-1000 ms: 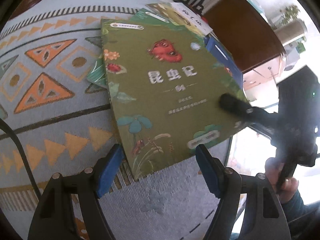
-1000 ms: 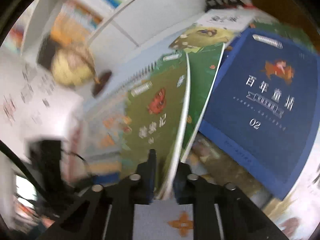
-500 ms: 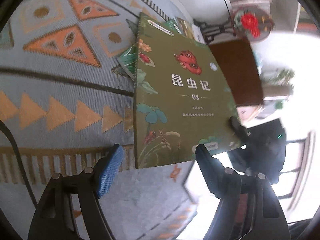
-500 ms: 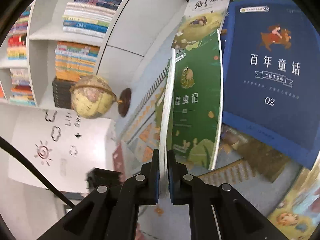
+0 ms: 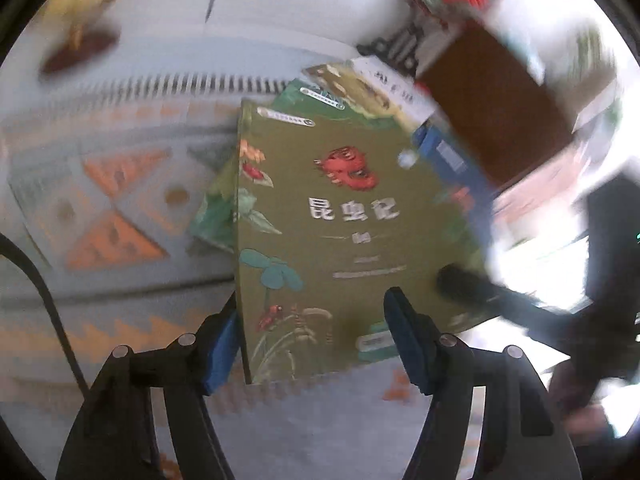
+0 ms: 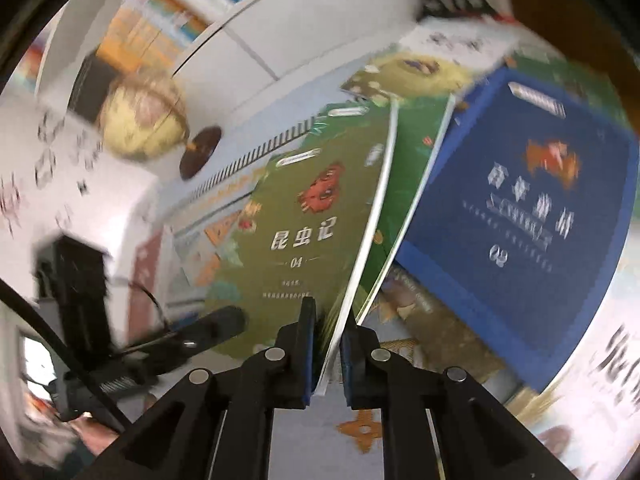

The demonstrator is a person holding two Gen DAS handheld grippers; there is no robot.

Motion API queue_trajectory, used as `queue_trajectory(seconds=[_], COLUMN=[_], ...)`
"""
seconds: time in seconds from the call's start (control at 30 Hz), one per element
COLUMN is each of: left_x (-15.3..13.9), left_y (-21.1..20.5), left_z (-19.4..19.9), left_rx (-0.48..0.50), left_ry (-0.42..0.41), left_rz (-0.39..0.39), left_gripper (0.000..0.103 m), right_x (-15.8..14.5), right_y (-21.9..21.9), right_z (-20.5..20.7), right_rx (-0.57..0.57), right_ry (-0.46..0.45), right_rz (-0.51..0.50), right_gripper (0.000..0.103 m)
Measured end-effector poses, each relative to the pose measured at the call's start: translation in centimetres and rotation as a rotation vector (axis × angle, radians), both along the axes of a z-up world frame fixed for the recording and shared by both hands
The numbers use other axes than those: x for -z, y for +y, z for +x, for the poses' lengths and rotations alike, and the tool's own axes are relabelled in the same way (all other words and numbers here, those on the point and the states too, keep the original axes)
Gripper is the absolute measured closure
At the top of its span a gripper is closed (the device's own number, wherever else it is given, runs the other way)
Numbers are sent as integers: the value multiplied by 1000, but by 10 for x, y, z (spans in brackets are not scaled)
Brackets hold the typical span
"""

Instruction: Organize books

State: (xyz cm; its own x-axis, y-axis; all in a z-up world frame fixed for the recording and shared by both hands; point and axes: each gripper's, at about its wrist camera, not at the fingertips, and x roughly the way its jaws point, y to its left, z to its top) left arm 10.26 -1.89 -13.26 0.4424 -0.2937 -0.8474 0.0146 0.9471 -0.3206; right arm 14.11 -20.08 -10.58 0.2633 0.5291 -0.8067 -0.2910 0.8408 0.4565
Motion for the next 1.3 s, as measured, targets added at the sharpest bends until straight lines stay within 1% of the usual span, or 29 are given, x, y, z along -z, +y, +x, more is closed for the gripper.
queue_trajectory(seconds=[0.03, 0.07, 0.1, 0.17, 0.23, 0.3, 0.43, 0.53, 0.6, 0.67, 0.73, 0.87, 0.9, 1.0, 1.13, 1.2, 1.3], left_x=[1, 3, 5, 3, -4, -10, -29, -44, -53, -62, -70, -93, -96, -108, -116, -116, -110], left_y=[-6, -12, -20, -28, -35, -35, -31, -21, -11, 2, 13, 55, 64, 109, 167, 199, 235], left_z=[0, 0, 0, 1, -4, -6, -8, -15, -21, -29, -39, -64, -69, -89, -111, -123, -132], left_rx=[13, 30, 52, 62, 77, 77, 50, 13, -16, -44, -68, -140, -155, -210, -261, -291, -327], left_ry=[-9, -15, -21, -36, -80, -101, -140, -167, -178, -192, -207, -251, -260, -287, -301, -301, -289], left_rz=[67, 132, 176, 221, 266, 271, 262, 271, 259, 256, 270, 292, 297, 303, 308, 314, 311], left_gripper=[41, 46, 49, 49, 49, 49, 49, 49, 49, 49, 49, 49, 49, 49, 49, 49, 49], right_x=[-4, -7, -9, -11, -12, -15, -26, -36, -43, -50, -58, -74, -79, -86, -93, -92, -83], right_y=[6, 10, 13, 20, 23, 19, 14, 25, 37, 47, 58, 95, 109, 145, 207, 241, 282], right_z=[-4, -7, -10, -15, -19, -24, -32, -39, -46, -51, -55, -67, -72, -83, -103, -113, -122], right_rx=[-29, -47, -69, -111, -147, -172, -204, -253, -296, -319, -338, -386, -400, -425, -459, -480, -502], right_ry=[-43, -71, -102, -151, -195, -227, -283, -322, -354, -375, -392, -436, -450, -467, -481, -476, -456], right_rz=[-40, -68, -101, -153, -192, -192, -147, -137, -138, -130, -113, -77, -66, -36, -17, -1, 13], right_gripper=[92, 91, 91, 91, 91, 91, 90, 89, 89, 89, 89, 89, 89, 89, 88, 88, 87])
